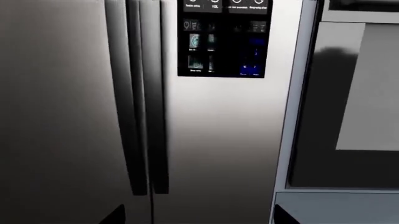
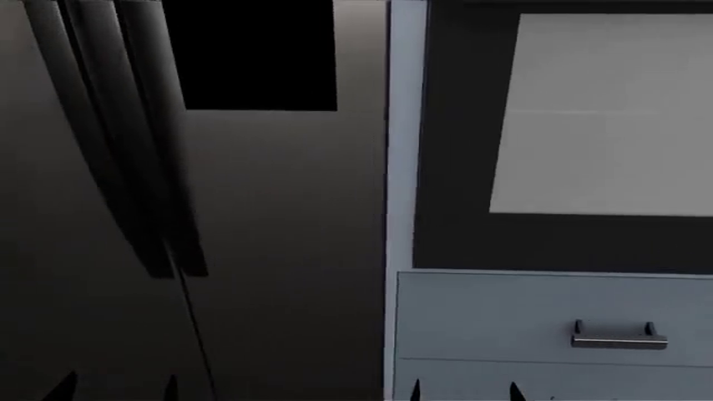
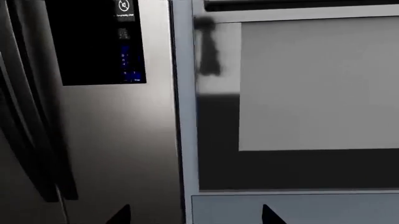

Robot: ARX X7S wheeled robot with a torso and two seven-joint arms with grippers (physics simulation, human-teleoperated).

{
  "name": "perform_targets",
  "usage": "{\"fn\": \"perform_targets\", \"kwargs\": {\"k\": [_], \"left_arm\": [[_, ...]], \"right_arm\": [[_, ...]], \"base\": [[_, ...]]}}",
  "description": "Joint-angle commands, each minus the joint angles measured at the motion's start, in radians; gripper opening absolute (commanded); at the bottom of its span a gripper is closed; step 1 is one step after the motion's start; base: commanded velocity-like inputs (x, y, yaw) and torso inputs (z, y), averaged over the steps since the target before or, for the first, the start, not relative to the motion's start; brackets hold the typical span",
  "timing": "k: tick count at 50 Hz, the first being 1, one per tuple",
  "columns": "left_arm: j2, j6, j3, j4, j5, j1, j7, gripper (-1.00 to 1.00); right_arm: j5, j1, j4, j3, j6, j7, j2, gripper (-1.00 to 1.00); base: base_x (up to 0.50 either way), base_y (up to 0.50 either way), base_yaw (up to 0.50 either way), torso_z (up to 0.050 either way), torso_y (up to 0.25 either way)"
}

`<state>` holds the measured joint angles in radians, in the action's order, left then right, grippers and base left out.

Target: Close the microwave door

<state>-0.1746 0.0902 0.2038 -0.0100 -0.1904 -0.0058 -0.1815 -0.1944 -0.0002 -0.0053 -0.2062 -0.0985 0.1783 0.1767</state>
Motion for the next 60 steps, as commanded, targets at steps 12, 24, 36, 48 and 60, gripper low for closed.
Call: {"fn": "perform_targets", "kwargs": {"k": [12,24,36,48,60], "left_arm": [[-0.011,0.005,0.013,0.002,-0.007,-0.001,-0.012,1.00],[-0.015,0.003,0.018,0.008,-0.012,0.000,-0.020,1.00],[-0.020,0.040,0.020,0.017,-0.009,0.007,-0.028,1.00],[-0.025,0.039,0.027,0.018,-0.012,0.007,-0.034,1.00],[-0.030,0.045,0.032,0.018,-0.016,0.006,-0.039,1.00]], "right_arm": [[0.025,0.027,0.009,-0.005,0.114,0.075,0.003,1.00],[0.038,0.039,0.019,-0.013,0.125,0.101,0.002,1.00],[0.115,0.014,0.005,-0.105,0.032,0.048,0.043,1.00],[0.100,0.015,0.005,-0.104,0.031,0.054,0.045,1.00],[0.096,0.015,0.006,-0.111,0.021,0.060,0.050,1.00]], "base": [[0.00,0.12,0.00,0.000,0.000],[0.00,0.00,0.00,0.000,0.000],[0.15,0.00,0.00,0.000,0.000],[0.50,0.00,0.00,0.000,0.000],[0.50,0.00,0.00,0.000,0.000]]}}
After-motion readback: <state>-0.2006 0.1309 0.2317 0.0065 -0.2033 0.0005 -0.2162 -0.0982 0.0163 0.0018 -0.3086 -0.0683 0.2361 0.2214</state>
